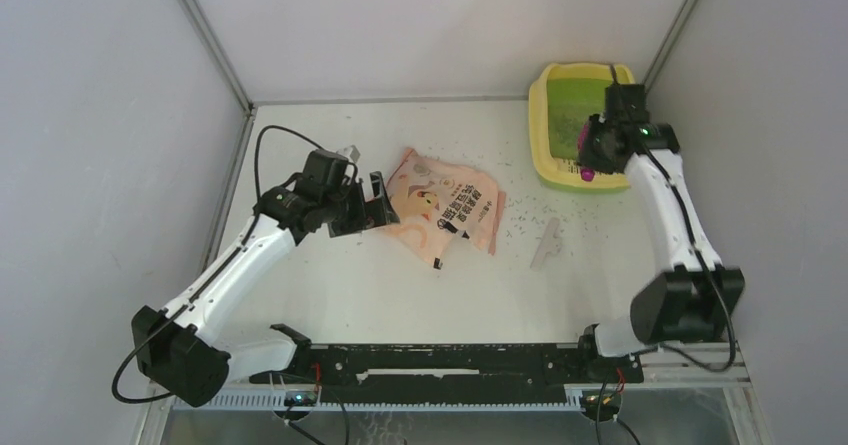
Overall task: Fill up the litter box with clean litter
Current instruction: 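Scoop the cat litter from the cat litter bag.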
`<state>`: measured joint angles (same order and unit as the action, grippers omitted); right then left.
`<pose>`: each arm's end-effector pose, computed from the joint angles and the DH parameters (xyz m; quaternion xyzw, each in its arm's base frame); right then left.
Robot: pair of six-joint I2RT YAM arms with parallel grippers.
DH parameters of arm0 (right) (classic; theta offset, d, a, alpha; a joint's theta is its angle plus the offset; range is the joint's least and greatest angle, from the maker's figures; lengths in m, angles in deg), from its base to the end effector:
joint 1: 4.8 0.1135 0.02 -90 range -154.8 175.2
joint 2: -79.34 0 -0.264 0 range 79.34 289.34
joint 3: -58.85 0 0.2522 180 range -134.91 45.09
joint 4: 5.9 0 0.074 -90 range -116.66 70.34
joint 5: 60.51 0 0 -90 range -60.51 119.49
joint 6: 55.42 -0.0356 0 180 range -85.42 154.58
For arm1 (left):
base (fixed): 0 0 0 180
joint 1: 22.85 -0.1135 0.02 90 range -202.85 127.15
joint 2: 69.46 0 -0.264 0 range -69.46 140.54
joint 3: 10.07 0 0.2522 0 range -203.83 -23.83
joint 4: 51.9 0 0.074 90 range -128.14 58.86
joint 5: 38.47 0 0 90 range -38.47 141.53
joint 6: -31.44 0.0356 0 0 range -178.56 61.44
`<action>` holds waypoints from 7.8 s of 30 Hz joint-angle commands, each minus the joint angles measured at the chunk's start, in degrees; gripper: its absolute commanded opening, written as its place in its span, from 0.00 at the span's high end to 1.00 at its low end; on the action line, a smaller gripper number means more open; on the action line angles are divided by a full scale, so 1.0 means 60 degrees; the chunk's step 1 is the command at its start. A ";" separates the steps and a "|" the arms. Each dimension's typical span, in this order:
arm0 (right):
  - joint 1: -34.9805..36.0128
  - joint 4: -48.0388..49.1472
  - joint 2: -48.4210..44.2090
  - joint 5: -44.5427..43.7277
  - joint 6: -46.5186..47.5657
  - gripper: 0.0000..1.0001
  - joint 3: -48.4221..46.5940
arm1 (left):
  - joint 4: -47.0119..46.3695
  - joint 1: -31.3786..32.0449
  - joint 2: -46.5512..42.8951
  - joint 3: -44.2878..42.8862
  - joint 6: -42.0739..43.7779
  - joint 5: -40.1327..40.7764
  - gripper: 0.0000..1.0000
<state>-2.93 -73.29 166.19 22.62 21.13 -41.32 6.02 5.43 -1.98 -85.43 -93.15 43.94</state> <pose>0.3150 0.0060 0.3467 0.1142 0.9428 -0.0154 0.3127 0.2082 -0.1173 0.3082 -0.0290 0.9376 -0.2309 0.2585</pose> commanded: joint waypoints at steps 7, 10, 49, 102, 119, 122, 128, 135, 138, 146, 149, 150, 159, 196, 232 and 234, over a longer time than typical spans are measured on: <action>0.0198 0.1278 -0.4874 0.6937 -0.1982 1.00 0.4000 | -0.0864 -0.1336 0.0868 -0.0380 0.0208 -0.0644 0.00; 0.0914 0.1896 -0.5548 0.7700 -0.2561 1.00 0.5027 | -0.0714 -0.1356 0.1241 -0.0752 0.0156 -0.0582 0.00; 0.1515 0.5705 -0.8081 0.9916 -0.3531 1.00 1.1262 | 0.0788 -0.1021 0.4488 -0.3669 -0.1704 0.1745 0.00; 0.4789 1.0275 0.0850 0.5675 -0.7688 1.00 0.5961 | 0.1101 -0.4067 1.0120 -0.8699 0.0404 -0.0436 0.01; 0.4553 0.7209 0.2622 0.6482 -0.6458 1.00 0.3659 | 0.2285 -0.3475 1.2017 -1.0781 0.0950 -0.0916 0.07; 0.4502 0.7058 0.2887 0.6568 -0.6389 1.00 0.3500 | 0.2308 -0.3232 1.1990 -1.0582 0.1075 -0.0896 0.12; 0.4284 0.6997 0.3219 0.6723 -0.6248 1.00 0.3201 | 0.2223 -0.2676 1.1517 -0.9511 0.1418 -0.0389 0.19; 0.4296 0.7736 0.3906 0.7164 -0.6261 1.00 0.2416 | 0.1878 -0.2434 1.0659 -0.8130 0.1610 -0.0257 0.20; 0.4388 0.8423 0.4286 0.7357 -0.6234 1.00 0.2134 | 0.1806 -0.2385 1.0384 -0.7622 0.1740 -0.0219 0.20; 0.4758 0.9581 0.5673 0.7882 -0.6158 1.00 0.1191 | 0.1392 -0.2327 0.9876 -0.6511 0.1857 -0.0302 0.21; 0.4853 0.9778 0.6070 0.7985 -0.6235 1.00 0.0819 | 0.1392 -0.2313 0.9798 -0.6393 0.1854 -0.0350 0.21; 0.4866 0.9804 0.6166 0.8025 -0.6239 1.00 0.0672 | 0.1388 -0.2299 0.9769 -0.6381 0.1857 -0.0346 0.21; 0.4901 1.1765 0.6874 0.8988 -0.6441 1.00 -0.0085 | 0.1320 -0.2196 0.9540 -0.6238 0.1819 -0.0522 0.22; 0.4204 1.8829 0.4055 0.9737 -0.7284 1.00 0.7296 | 0.1679 -0.2802 0.7477 -0.5765 0.1668 -0.0535 0.15; 0.5051 2.3399 0.3162 0.9957 -0.8802 1.00 1.0022 | 0.1959 -0.2815 0.6642 -0.5815 0.1559 -0.0746 0.15; 0.5046 2.3418 0.3358 0.9950 -0.8819 1.00 1.0004 | 0.1970 -0.2822 0.6588 -0.5824 0.1532 -0.0802 0.15</action>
<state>26.94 60.41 187.41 82.33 -31.52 20.69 17.74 -11.14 41.74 -120.45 -83.60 40.64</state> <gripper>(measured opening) 0.344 0.853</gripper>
